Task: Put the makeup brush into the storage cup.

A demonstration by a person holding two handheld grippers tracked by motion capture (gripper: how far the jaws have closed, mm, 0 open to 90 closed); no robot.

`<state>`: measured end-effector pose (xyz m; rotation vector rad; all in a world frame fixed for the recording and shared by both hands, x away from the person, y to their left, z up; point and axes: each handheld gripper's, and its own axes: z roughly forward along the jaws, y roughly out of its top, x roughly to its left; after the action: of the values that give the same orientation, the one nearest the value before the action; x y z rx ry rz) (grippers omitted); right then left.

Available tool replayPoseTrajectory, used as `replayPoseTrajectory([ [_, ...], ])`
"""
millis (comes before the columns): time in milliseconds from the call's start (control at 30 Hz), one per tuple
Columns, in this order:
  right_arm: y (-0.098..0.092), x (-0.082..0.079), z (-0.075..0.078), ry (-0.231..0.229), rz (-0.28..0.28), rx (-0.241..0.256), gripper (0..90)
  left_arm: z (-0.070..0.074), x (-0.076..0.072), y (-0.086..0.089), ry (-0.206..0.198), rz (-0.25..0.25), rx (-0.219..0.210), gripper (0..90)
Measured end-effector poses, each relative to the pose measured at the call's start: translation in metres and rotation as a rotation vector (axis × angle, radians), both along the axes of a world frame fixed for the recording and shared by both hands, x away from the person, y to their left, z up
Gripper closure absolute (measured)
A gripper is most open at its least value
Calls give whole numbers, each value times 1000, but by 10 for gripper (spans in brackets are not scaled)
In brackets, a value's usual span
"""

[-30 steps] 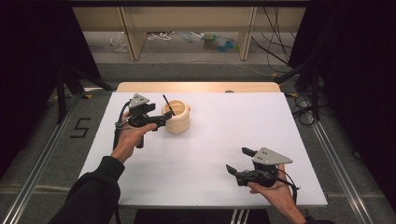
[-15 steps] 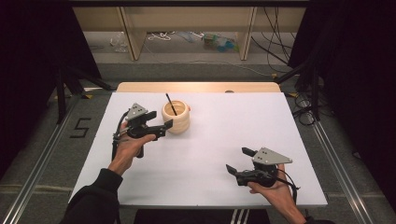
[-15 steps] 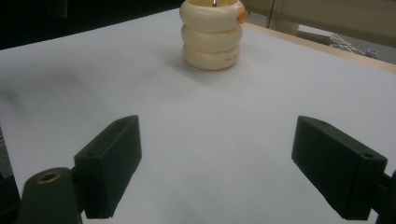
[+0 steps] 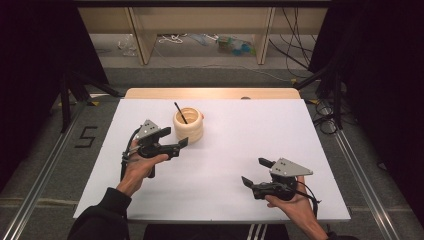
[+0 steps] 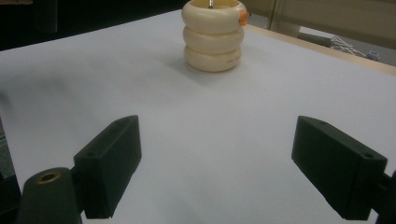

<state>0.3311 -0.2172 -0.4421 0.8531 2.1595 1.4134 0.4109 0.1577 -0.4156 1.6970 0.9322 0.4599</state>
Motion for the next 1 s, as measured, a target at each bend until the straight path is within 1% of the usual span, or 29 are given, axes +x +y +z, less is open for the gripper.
replayPoseTrajectory([
  [67,-1,0,1,10,5,-4,165,-1,-3,-1,-13,-6,18,200],
  [100,-1,0,1,10,4,-4,165,-1,-4,-2,-14,-9,19,200],
  [200,0,0,0,8,7,2,165,-3,-8,-4,-9,-13,8,200],
  [233,0,0,0,7,8,7,165,-4,-9,-4,-15,-17,16,200],
  [300,-1,0,0,8,8,3,165,-4,-10,-5,-10,-14,6,199],
  [333,-1,0,0,7,8,3,165,-4,-10,-5,-16,-21,10,199],
  [400,-1,0,0,8,8,5,165,-4,-12,-5,-16,-32,1,199],
  [467,-1,0,0,10,8,5,165,-5,-14,-6,-8,-31,-13,199],
  [500,-1,0,0,9,9,6,165,-5,-14,-5,-16,-38,0,199],
  [533,-1,0,0,9,9,6,165,-5,-15,-5,-12,-39,-5,199],
  [600,-1,0,0,11,9,7,165,-6,-17,-6,-15,-42,-1,199],
  [633,-1,0,0,10,9,6,165,-6,-18,-7,-7,-37,-11,199],
  [667,-1,0,0,11,9,7,165,-6,-18,-6,-20,-49,0,199],
  [700,-1,1,0,9,9,7,164,-7,-19,-7,-15,-47,-10,199],
  [800,-1,1,0,7,8,6,164,-8,-21,-8,-23,-62,-5,198],
  [900,-1,1,0,7,8,8,165,-9,-24,-9,-17,-68,-12,195],
  [933,-1,1,1,7,8,7,164,-10,-25,-9,-11,-64,-21,195],
  [967,-1,0,1,8,4,2,164,-10,-25,-10,-10,-68,-20,195],
  [1000,-1,0,1,1,-2,7,165,-10,-25,-9,-18,-76,-10,194],
])
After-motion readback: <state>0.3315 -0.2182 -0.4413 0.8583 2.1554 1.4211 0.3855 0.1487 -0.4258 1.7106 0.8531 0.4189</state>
